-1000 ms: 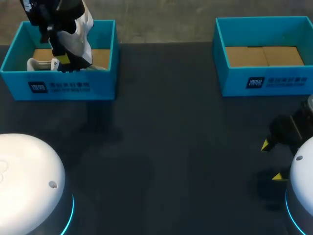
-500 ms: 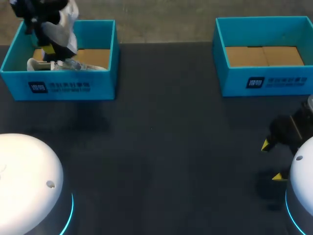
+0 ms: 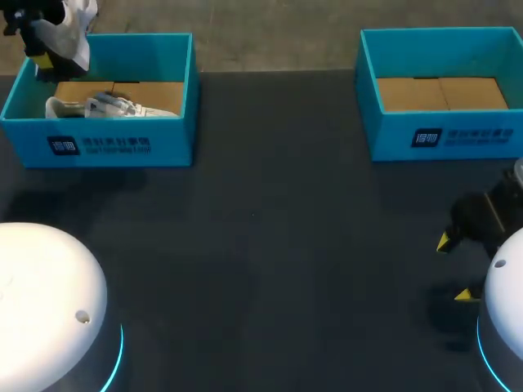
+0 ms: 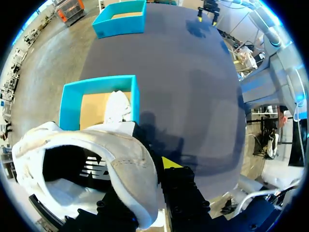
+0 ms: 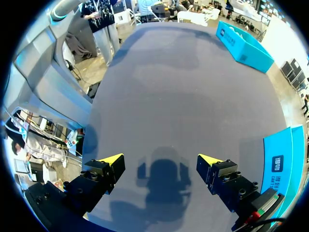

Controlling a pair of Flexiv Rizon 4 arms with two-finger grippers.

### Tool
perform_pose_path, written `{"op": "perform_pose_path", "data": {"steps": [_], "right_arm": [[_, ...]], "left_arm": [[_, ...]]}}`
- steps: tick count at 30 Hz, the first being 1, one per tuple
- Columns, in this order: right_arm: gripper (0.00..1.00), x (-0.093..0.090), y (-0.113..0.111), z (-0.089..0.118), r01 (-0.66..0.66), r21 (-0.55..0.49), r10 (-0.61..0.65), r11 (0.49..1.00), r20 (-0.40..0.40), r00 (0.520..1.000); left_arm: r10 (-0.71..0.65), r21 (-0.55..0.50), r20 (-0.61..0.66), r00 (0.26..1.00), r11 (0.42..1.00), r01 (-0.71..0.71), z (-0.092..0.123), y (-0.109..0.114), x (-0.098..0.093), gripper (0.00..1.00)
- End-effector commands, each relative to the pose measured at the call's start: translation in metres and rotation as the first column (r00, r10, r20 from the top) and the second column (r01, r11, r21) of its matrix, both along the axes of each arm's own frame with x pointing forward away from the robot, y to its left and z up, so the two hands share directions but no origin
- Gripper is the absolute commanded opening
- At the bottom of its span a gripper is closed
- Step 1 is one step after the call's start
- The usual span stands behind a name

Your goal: Take the shoe out of the shoebox, open the shoe tongue, remove and reinsert the insole, then place the shoe into the shoebox

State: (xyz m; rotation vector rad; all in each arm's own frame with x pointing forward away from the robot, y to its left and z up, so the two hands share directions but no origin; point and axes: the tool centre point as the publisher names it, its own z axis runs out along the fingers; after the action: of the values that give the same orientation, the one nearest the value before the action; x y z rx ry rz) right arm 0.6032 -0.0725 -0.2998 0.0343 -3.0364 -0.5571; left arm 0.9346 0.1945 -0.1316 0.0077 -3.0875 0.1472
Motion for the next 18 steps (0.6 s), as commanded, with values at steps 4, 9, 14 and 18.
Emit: {"op": "perform_pose_path", "data": {"steps": [4,9,14,18], "right_arm": [[1.0,-0.002,0.0,-0.001,0.001,-0.003,-0.001,1.0,0.003,1.0],[1.0,-0.002,0.0,-0.001,0.001,-0.003,-0.001,1.0,0.003,1.0],[1.0,-0.002,0.0,-0.001,0.001,-0.003,-0.001,1.0,0.003,1.0],[1.0,-0.002,0.0,-0.001,0.001,-0.003,-0.001,1.0,0.003,1.0]], "left_arm": [[-0.038,-0.03,-0.069,0.997,0.999,0.036,-0.008,0.028,0.043,0.0],[-0.116,0.006,-0.073,0.991,0.993,0.117,-0.018,0.044,0.066,0.0],[-0.197,0.004,-0.077,0.977,0.98,0.198,-0.021,0.057,0.083,0.0],[-0.349,0.054,-0.059,0.935,0.935,0.352,-0.023,0.063,0.085,0.0]]}}
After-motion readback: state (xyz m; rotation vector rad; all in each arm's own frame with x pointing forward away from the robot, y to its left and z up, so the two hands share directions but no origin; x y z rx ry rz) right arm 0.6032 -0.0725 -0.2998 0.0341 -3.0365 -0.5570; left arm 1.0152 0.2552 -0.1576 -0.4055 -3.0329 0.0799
